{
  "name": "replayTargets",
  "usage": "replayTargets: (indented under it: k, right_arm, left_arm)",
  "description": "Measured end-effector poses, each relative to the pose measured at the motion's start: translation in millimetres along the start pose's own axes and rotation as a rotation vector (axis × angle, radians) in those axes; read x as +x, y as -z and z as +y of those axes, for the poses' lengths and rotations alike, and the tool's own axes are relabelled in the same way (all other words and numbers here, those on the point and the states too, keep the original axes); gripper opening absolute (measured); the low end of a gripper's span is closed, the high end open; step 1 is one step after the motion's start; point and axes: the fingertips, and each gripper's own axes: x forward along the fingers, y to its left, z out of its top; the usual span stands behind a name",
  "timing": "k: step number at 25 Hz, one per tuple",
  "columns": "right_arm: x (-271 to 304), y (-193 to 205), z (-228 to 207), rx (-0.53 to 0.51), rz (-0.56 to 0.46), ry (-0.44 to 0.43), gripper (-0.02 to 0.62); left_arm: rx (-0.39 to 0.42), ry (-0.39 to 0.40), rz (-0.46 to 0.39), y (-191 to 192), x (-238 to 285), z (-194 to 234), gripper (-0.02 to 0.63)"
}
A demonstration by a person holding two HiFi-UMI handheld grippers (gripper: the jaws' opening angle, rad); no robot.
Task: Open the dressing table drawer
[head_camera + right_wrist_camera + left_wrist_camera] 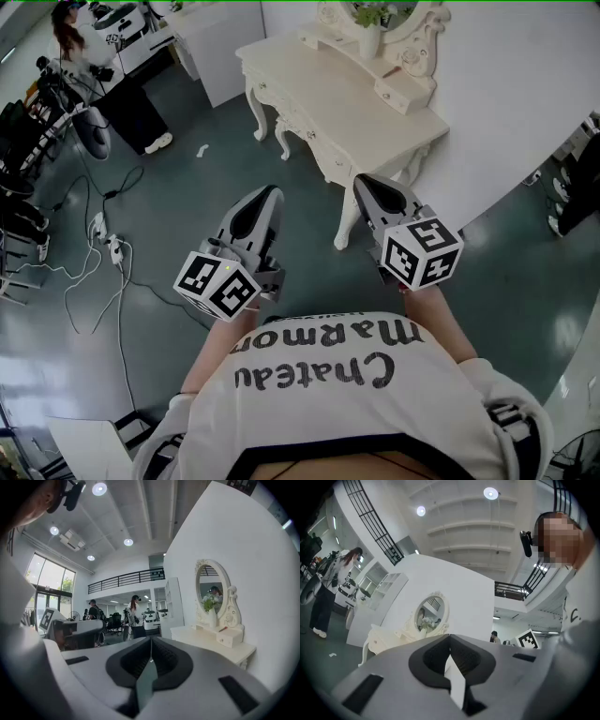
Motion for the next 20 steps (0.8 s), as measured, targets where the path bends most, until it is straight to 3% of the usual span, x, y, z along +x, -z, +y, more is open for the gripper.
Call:
replayTargets:
  k: [16,20]
  right_arm:
    - [-7,7,-16,0.002,0.004,-0.022,0.026]
    - [-1,12,-26,0.064,0.005,-0.028,0.026]
  left_arm:
    - [-0.015,-0.027,-0.016,13,4,-11,0.023]
    - [-0.009,-0.029,-0.014,14,9,-9,0.023]
